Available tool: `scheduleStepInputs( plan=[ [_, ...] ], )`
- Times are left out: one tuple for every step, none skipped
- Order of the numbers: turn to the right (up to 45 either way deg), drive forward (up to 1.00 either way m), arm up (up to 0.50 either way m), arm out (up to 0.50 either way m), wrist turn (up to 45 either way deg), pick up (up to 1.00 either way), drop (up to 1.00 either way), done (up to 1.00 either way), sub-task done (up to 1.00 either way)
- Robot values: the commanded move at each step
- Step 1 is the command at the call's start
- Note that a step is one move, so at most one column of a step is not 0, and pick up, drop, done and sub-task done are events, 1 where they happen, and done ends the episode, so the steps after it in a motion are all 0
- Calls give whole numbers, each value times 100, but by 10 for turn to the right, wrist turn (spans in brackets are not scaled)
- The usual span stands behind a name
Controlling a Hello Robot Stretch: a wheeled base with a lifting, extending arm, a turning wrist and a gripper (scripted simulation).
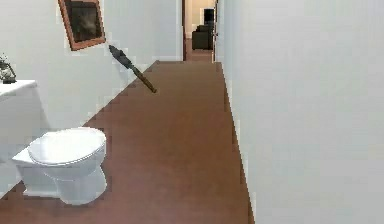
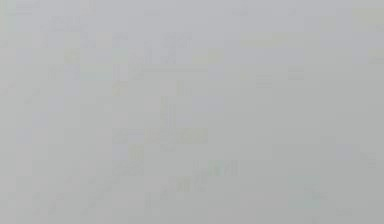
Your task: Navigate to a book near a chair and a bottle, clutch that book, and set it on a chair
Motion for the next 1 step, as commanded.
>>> scheduleStepInputs(
  plan=[
    [0,100,0,0,0,0,0,0,0]
  ],
)
